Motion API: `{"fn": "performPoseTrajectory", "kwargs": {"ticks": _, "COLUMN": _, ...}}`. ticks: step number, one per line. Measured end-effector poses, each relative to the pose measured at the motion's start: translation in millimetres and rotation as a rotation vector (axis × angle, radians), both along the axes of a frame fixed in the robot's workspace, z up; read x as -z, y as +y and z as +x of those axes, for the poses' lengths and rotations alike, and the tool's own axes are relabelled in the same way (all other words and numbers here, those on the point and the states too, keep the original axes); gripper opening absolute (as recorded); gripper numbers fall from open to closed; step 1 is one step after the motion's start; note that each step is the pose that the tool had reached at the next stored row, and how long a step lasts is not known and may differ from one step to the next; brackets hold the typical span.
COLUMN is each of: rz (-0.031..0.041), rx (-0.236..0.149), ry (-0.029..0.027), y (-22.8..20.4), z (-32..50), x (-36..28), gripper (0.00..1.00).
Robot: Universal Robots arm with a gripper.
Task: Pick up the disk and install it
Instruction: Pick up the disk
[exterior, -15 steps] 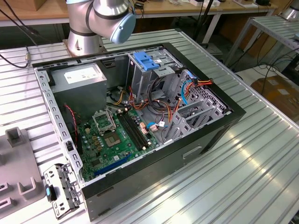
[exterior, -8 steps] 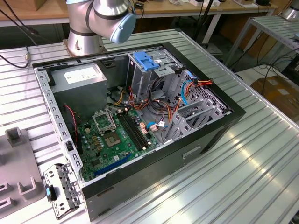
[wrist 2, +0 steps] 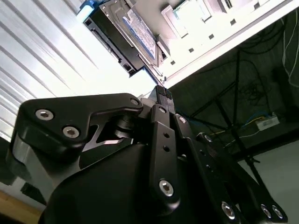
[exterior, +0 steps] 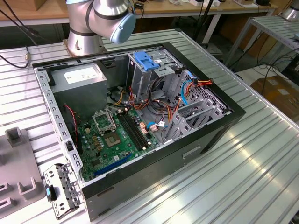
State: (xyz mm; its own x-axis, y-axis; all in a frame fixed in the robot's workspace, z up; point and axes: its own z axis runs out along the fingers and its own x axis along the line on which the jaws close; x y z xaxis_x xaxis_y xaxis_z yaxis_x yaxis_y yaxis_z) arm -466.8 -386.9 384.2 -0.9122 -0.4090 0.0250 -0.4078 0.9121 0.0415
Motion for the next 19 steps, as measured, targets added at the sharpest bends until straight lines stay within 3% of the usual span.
{"fn": "performPoseTrajectory", "kwargs": {"ticks": 5, "rz": 0.0000, "rx": -0.111, "ry": 0.0000, "y": 0.0, "z": 0.0, "x": 0.0, "gripper": 0.11}}
{"fn": "performPoseTrajectory", "kwargs": {"ticks": 7, "rz": 0.0000, "rx": -0.176, "ry": 0.0000, "y": 0.0, "z": 0.0, "x": 0.1, "gripper": 0.11}}
{"fn": "performPoseTrajectory", "kwargs": {"ticks": 10, "rz": 0.0000, "rx": -0.226, "ry": -0.0001, "y": 0.0, "z": 0.0, "x": 0.0, "gripper": 0.11}}
{"fn": "performPoseTrajectory", "kwargs": {"ticks": 17, "rz": 0.0000, "rx": -0.281, "ry": -0.0005, "y": 0.0, "z": 0.1, "x": 0.3, "gripper": 0.11}}
{"fn": "performPoseTrajectory", "kwargs": {"ticks": 19, "rz": -0.0001, "rx": -0.281, "ry": -0.0007, "y": 0.2, "z": 0.8, "x": 0.7, "gripper": 0.11}}
